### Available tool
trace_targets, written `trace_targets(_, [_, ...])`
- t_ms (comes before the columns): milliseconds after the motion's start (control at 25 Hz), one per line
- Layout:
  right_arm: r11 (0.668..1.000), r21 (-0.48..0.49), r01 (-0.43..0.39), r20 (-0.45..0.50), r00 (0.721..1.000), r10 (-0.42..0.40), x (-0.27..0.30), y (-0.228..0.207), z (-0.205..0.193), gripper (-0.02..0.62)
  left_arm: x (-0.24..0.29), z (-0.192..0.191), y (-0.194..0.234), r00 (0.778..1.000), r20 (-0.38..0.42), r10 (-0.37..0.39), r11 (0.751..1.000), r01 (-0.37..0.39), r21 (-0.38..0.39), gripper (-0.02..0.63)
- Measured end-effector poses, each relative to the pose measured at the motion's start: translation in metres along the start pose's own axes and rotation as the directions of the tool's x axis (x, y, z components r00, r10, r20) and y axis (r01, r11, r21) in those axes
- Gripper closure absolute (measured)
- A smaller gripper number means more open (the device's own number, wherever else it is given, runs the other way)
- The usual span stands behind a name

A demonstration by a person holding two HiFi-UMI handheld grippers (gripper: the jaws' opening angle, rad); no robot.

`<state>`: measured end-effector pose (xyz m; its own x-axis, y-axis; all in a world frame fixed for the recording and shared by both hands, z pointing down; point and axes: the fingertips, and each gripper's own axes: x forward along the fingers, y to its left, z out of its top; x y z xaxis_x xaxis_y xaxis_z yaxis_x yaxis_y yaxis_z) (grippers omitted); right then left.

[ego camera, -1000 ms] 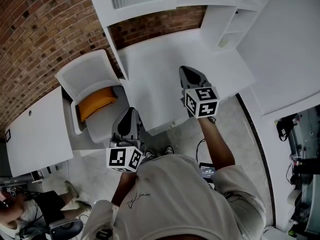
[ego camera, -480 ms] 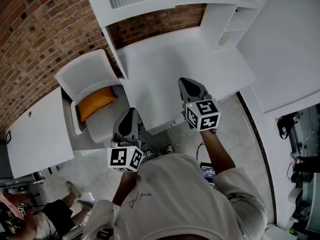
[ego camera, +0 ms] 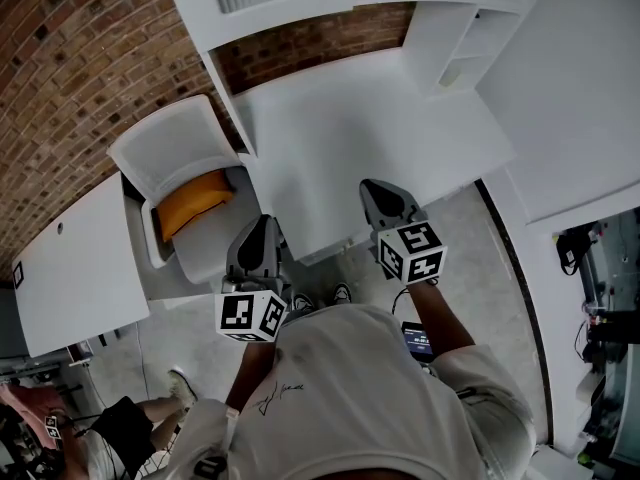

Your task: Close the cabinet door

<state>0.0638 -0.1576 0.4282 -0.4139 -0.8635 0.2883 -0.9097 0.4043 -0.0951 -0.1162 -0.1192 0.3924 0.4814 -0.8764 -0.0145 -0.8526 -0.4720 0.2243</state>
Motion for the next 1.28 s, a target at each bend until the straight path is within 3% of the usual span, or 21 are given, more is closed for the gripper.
trace_targets(520, [0.999,0.04,-0.017,-0.047,0.999,0.019,-0.019,0.013,-0.022,0.572,0.006,-0.012,0.009,0.999,-0.048,0.005,1.0,-0.005,0.002,0.589])
trace_targets(1280, [0.998,0.04,-0.04,-0.001,0.999,0.04,-0.034,0.01,-0.003,0.572,0.003,-0.015,0.004,0.998,-0.068,0.001,1.0,-0.001,-0.01,0.589])
